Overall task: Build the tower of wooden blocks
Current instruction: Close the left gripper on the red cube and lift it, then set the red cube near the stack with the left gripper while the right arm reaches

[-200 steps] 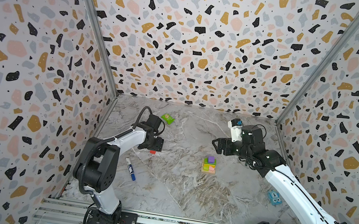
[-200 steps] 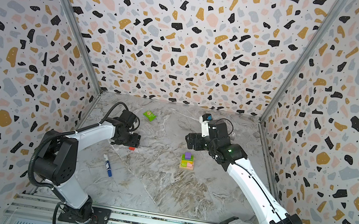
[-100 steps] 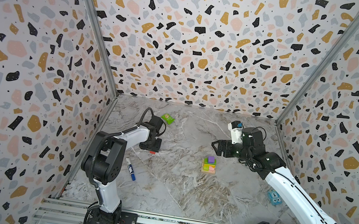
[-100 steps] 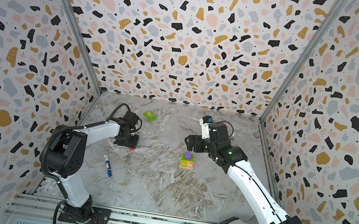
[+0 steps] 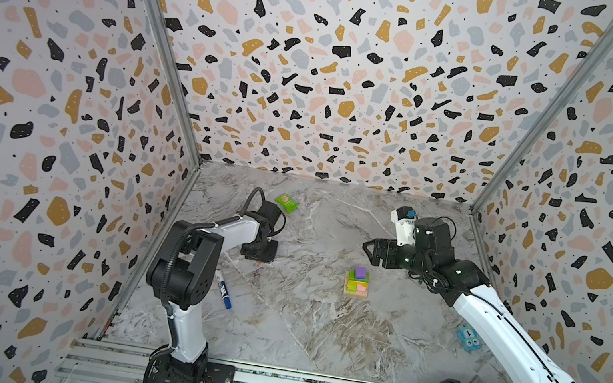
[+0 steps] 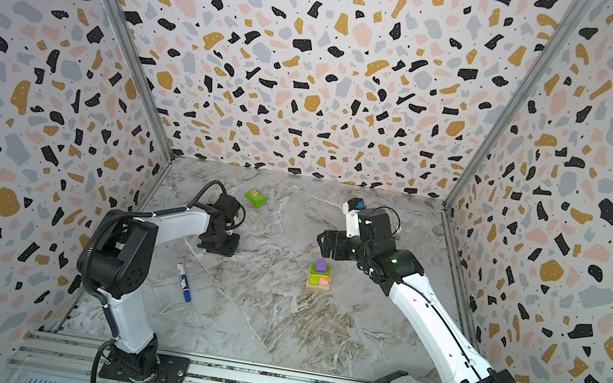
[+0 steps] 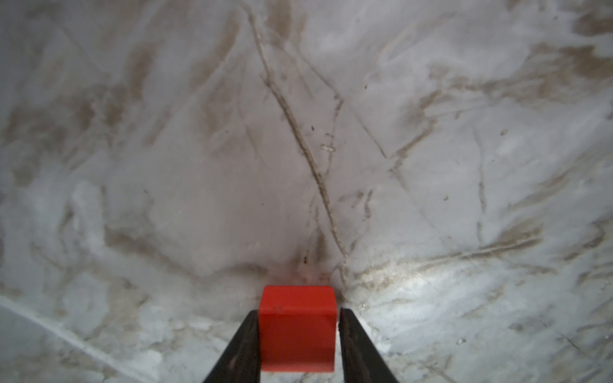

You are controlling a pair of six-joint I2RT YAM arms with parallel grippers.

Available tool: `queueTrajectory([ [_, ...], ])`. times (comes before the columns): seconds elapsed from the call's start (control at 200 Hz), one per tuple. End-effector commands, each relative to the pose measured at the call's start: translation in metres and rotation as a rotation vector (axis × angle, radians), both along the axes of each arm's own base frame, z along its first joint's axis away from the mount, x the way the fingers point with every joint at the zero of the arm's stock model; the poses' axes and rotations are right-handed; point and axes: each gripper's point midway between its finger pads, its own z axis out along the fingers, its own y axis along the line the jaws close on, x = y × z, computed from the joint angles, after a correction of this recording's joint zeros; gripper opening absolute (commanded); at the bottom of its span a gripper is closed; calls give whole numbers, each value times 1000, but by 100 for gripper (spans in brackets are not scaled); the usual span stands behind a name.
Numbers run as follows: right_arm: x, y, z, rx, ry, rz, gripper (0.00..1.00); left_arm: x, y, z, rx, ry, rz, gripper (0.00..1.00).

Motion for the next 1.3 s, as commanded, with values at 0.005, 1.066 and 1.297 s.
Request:
queueTrajectory([
  [0.005,-5,-3,6,15,-4,-3,89,3,-10,3,-17,-11,-16,32],
  [1.066,-14,-17,5,-27,-2,-24,89,-62,-128,4,-82,-14,-160,28],
  [1.297,-18,-22,0,-28,58,-87,87,-58,-128,15,-77,-38,-172,63],
])
